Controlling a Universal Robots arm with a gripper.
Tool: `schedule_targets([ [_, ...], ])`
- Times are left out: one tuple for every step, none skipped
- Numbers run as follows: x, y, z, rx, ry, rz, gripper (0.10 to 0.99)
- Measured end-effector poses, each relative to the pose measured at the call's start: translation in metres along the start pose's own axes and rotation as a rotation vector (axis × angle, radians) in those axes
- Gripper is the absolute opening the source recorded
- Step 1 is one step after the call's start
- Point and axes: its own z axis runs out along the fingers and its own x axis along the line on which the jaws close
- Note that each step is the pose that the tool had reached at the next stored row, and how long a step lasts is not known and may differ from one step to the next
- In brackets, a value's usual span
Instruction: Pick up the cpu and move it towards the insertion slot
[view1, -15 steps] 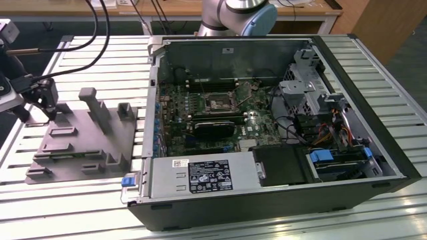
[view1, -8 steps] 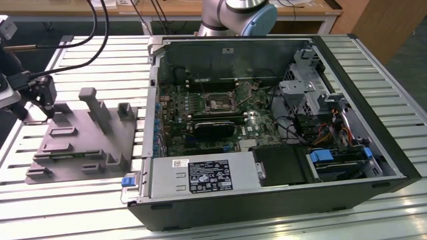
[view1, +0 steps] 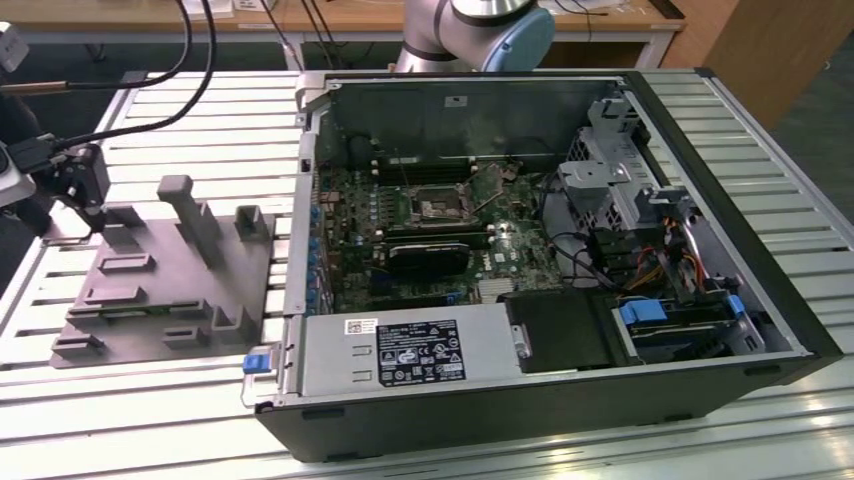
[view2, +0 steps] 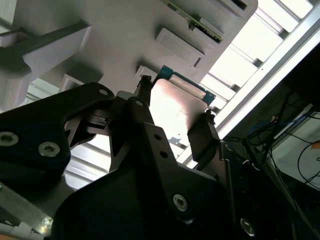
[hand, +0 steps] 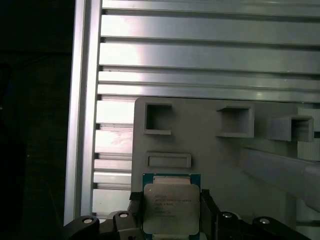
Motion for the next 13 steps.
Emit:
schedule_targets([
  [0.0,0.0001,-0.0009,0.0,0.0,0.0,0.545],
  [0.0,0.0001,-0.0019,0.0,0.0,0.0,0.545],
  [0.0,0.0002,-0.0029,0.0,-0.0001,0.0,0.545],
  [0.0,0.0003,-0.0039,0.0,-0.0001,0.0,0.545],
  [0.0,0.0003,-0.005,0.0,0.0,0.0,0.545],
  [0.0,0.0004,-0.0061,0.0,0.0,0.0,0.545],
  [0.0,0.0005,-0.0071,0.0,0.0,0.0,0.545],
  [0.0,0.0005,-0.0081,0.0,0.0,0.0,0.545],
  [0.0,0.0006,-0.0092,0.0,0.0,0.0,0.545],
  [0.0,0.0007,-0.0104,0.0,0.0,0.0,0.545],
  [0.0,0.0007,-0.0116,0.0,0.0001,0.0,0.545],
  [0.0,0.0008,-0.013,0.0,0.0001,0.0,0.545],
  [0.0,0.0008,-0.0145,0.0,0.0,0.0,0.545],
])
